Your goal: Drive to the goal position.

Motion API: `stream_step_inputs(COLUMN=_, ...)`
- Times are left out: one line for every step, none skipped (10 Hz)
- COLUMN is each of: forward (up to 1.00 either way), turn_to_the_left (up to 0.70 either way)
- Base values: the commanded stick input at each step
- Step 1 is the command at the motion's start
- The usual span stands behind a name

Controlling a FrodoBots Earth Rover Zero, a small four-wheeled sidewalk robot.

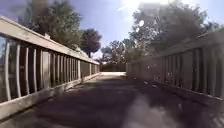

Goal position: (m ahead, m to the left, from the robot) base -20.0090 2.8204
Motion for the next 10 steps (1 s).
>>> stream_step_inputs(forward=1.0, turn_to_the_left=0.0)
stream_step_inputs(forward=1.0, turn_to_the_left=-0.02)
stream_step_inputs(forward=1.0, turn_to_the_left=-0.18)
stream_step_inputs(forward=1.0, turn_to_the_left=-0.27)
stream_step_inputs(forward=0.3, turn_to_the_left=-0.4)
stream_step_inputs(forward=0.0, turn_to_the_left=-0.45)
stream_step_inputs(forward=0.0, turn_to_the_left=-0.45)
stream_step_inputs(forward=0.0, turn_to_the_left=-0.45)
stream_step_inputs(forward=0.0, turn_to_the_left=-0.45)
stream_step_inputs(forward=0.0, turn_to_the_left=-0.45)
